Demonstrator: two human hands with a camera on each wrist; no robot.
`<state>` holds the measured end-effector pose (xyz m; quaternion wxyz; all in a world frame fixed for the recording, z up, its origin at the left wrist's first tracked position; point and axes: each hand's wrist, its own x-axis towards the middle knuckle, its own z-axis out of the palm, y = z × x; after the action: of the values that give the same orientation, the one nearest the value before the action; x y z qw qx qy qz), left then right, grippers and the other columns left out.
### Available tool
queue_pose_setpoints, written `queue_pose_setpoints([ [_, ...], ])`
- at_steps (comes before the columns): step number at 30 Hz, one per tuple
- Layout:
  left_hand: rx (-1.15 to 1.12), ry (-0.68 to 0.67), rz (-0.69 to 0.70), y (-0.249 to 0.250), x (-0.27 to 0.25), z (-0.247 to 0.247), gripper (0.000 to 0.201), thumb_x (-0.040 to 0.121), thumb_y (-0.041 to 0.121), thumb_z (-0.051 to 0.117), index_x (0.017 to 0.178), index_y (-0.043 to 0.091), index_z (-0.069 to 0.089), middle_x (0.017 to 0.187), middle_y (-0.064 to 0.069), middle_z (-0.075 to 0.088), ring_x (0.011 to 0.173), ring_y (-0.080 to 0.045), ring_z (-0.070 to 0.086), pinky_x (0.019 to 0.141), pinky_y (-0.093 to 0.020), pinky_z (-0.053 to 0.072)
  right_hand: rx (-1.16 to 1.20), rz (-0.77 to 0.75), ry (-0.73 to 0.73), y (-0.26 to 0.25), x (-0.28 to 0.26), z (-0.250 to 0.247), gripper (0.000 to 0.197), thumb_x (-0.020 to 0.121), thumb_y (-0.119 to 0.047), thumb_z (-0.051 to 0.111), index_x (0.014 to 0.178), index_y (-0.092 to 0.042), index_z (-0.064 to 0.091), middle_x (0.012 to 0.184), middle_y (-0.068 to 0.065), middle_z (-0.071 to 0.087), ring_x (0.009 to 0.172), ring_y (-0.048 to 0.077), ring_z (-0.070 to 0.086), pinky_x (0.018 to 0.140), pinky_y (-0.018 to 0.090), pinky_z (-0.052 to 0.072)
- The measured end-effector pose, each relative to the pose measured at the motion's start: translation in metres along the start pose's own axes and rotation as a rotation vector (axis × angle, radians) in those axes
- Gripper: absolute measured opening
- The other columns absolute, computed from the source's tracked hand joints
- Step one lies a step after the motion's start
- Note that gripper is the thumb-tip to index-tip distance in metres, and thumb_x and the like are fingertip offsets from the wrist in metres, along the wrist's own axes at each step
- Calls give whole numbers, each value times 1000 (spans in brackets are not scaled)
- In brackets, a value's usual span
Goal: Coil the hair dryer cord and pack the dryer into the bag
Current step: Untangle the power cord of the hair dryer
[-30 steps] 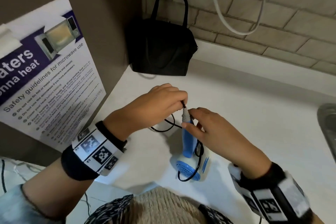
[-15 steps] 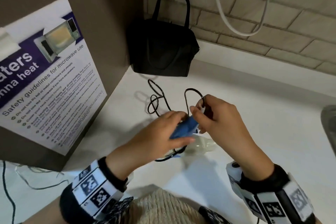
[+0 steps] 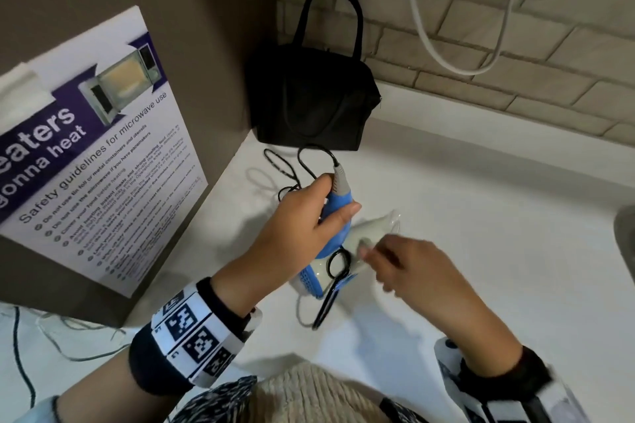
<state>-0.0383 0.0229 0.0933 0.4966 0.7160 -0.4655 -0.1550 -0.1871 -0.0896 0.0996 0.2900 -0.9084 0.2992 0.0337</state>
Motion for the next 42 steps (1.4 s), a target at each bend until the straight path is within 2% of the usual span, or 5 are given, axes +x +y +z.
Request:
queue_pose_setpoints([
  [6, -96, 74, 17, 13, -2, 0, 30, 92, 39, 54, 98, 9, 53, 91, -11, 69, 80, -33, 67, 72, -48, 55, 9, 122, -78, -9, -1, 39, 48, 85, -56, 50, 72, -10, 59, 69, 6, 70, 68, 23, 65, 69, 39, 53],
  [22, -513, -32, -188, -6, -4, -33, 18, 89, 23, 41, 82, 13, 55, 73, 0, 57, 73, -17, 51, 65, -24, 47, 8, 111, 552, 46, 11, -36, 17, 90, -33, 58, 79, -24, 66, 73, -8, 65, 67, 15, 59, 55, 21, 37],
  [28, -595, -70, -233, -11, -11, -38, 27, 87, 28, 43, 67, 12, 50, 61, -1, 51, 58, -11, 50, 54, -19, 43, -195, 179, 166, 56, 25, -23, 21, 89, -34, 57, 75, -19, 65, 75, 0, 69, 73, 23, 63, 65, 32, 47],
  [36, -644, -28, -215, -20, -18, -24, 41, 83, 48, 45, 61, 14, 47, 57, 4, 45, 59, -12, 48, 54, -24, 42, -422, 119, -383, 32, 32, -15, 29, 87, -30, 57, 59, -27, 50, 81, -4, 61, 77, 16, 56, 57, 21, 36],
  [42, -599, -80, -253, -10, -19, -17, 42, 82, 52, 43, 59, 17, 44, 56, 6, 46, 59, -15, 44, 60, -38, 36, -378, 30, -342, 9, 30, -37, 23, 94, -38, 49, 92, -24, 67, 99, -1, 65, 94, 18, 59, 81, 32, 46],
])
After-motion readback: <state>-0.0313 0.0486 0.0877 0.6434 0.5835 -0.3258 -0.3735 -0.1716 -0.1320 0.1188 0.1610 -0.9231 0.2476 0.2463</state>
